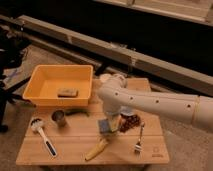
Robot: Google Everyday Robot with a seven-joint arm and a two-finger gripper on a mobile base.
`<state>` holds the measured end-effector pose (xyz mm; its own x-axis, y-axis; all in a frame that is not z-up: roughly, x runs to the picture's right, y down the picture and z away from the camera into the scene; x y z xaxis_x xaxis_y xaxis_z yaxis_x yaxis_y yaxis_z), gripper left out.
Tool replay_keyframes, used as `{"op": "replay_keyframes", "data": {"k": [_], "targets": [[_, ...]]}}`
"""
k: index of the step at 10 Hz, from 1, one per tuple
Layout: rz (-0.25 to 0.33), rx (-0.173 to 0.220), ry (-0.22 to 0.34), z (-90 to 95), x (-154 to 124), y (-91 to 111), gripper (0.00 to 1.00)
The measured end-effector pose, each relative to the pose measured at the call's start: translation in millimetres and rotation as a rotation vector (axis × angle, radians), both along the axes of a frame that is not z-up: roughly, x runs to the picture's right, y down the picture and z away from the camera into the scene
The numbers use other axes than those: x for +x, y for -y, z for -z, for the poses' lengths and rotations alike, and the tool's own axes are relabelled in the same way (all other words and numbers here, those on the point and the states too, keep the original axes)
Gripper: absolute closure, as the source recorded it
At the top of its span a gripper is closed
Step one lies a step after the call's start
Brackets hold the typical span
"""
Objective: Place sponge in metal cup
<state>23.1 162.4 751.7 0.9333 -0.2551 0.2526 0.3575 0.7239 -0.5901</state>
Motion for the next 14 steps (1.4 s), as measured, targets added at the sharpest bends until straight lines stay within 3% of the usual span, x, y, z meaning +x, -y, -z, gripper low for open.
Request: {"op": "replay_keyframes", "data": {"k": [5, 7, 12, 14], "targets": [[0.003, -0.003, -0.021, -7.7, 4.0, -5.6, 0.35], [0.013, -0.004, -0.026, -9.0, 3.9, -8.1, 0.49], [0.009, -0.004, -0.025, -3.6, 7.6, -7.2, 0.98], [-0.004, 0.008, -0.003, 6.4, 6.2, 0.8, 1.00]]}}
